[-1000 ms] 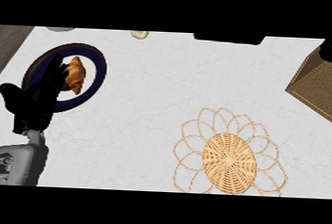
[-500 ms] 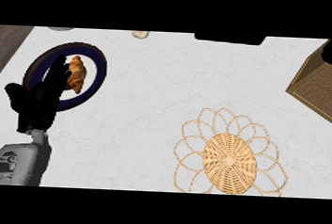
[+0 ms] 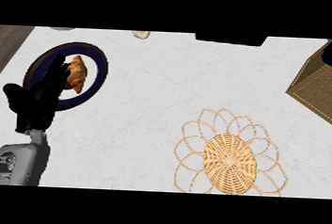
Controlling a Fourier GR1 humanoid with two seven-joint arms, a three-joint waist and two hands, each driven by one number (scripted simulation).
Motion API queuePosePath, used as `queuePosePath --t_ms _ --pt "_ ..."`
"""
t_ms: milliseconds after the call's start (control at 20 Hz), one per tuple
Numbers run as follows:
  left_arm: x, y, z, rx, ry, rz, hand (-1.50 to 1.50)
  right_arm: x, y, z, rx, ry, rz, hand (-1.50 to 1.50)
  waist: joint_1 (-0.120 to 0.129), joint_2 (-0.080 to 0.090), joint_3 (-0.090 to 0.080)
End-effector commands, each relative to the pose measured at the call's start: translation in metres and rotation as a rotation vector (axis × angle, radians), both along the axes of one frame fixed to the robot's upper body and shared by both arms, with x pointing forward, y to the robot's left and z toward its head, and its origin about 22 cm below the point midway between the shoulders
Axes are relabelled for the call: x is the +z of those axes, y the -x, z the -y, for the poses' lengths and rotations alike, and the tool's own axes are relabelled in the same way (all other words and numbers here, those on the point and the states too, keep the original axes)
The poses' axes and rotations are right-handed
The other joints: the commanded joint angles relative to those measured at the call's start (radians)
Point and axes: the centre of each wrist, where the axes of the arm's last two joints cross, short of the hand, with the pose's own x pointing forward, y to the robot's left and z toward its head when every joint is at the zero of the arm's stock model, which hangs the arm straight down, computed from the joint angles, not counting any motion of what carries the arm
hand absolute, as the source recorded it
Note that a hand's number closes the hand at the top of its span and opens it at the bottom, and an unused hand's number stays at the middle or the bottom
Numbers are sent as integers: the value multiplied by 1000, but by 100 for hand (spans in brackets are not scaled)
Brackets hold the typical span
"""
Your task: Pick the pear from the placemat and place it in the basket
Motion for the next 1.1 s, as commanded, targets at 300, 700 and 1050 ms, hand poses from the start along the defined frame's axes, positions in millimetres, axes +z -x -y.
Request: queuePosePath --t_ms 300,700,1050 --pt "-8 0 -12 -23 6 2 0 -40 13 1 -141 -46 -187 150 2 24 22" --pt "-4 11 4 -3 15 -4 0 -30 16 12 -135 -252 52 -150 -9 11 25" --pt "12 5 -9 30 6 5 0 4 16 28 -162 -493 272 -150 -23 6 24"
